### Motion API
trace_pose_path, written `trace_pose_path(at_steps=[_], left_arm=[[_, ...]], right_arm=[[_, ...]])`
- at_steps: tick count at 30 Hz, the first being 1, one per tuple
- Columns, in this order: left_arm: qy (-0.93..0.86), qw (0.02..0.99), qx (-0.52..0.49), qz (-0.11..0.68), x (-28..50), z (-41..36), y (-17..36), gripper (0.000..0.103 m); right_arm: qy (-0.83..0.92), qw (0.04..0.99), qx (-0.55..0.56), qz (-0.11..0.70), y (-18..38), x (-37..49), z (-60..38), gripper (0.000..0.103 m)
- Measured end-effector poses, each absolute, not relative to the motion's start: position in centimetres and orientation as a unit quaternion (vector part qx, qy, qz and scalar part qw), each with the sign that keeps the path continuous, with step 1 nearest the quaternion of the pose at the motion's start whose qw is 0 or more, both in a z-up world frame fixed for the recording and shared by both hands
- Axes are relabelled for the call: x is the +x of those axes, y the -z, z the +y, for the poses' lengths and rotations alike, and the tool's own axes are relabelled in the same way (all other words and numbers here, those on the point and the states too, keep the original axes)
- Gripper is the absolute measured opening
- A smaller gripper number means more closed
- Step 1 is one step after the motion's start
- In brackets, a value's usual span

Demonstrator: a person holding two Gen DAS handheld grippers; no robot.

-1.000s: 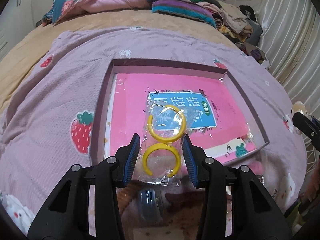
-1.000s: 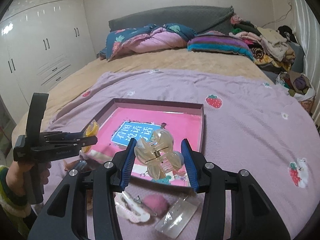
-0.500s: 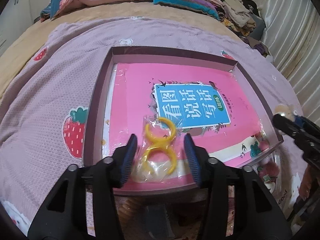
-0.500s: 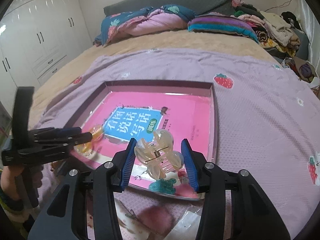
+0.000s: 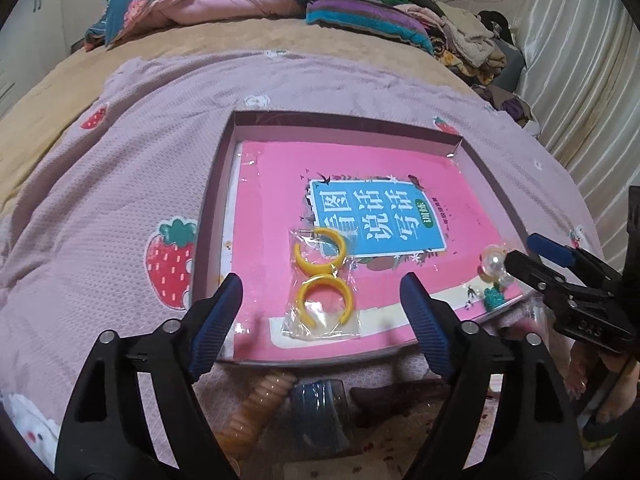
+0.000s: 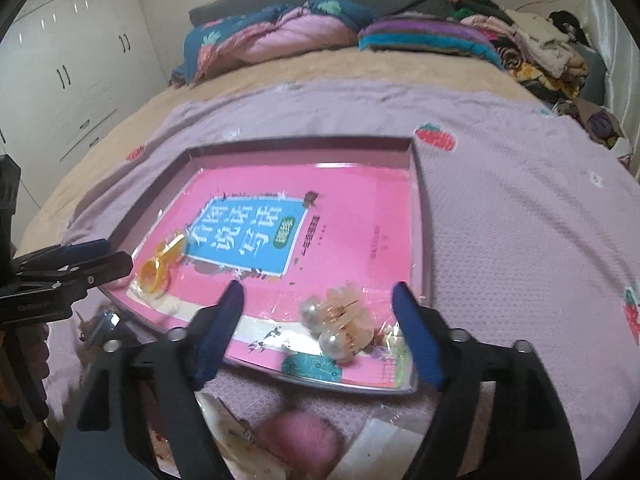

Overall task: Organize jewelry
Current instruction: 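Lift both open tools up and away from the tray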

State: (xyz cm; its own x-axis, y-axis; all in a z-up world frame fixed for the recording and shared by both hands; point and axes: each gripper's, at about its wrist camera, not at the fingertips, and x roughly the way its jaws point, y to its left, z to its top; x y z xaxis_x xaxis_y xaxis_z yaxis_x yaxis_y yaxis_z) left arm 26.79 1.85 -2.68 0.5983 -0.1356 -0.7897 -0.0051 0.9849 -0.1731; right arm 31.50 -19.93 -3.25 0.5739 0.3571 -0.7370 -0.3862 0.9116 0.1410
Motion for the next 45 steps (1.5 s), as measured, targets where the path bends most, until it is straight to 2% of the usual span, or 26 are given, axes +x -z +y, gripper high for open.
trace_pose_path(at_steps=[2,4,9,12,35,45], left_arm=[[0.036,0.892,-0.081,0.443,26.5,2.0,2.2,0.078],[0.036,0.895,-0.082,0.438,26.1,2.1,1.6,0.081],[0.033,0.901,-0.084,0.424,24.9,2.2,0.1,0.089],[0.034,0.906,-0.085,0.413,23.9,2.2,-1.1,0.093],[0.051,0.926,-0.082,0.364,17.4,0.6,-6.4,0.093],[0.061,0.926,-0.081,0.365,15.1,-0.2,-6.5,0.093]], right_arm=[[-0.209,0.89,-0.018,0.404,2.6,30.9,-20.3,0.08],[-0.207,0.896,-0.015,0.392,1.7,30.0,-20.8,0.088],[-0.204,0.907,-0.013,0.367,-0.5,27.8,-21.9,0.09],[-0.2,0.914,-0.008,0.352,-1.8,26.5,-22.7,0.097],[-0.2,0.946,0.024,0.253,-11.1,17.1,-28.2,0.099],[-0.206,0.946,0.027,0.249,-11.6,14.2,-29.0,0.099]])
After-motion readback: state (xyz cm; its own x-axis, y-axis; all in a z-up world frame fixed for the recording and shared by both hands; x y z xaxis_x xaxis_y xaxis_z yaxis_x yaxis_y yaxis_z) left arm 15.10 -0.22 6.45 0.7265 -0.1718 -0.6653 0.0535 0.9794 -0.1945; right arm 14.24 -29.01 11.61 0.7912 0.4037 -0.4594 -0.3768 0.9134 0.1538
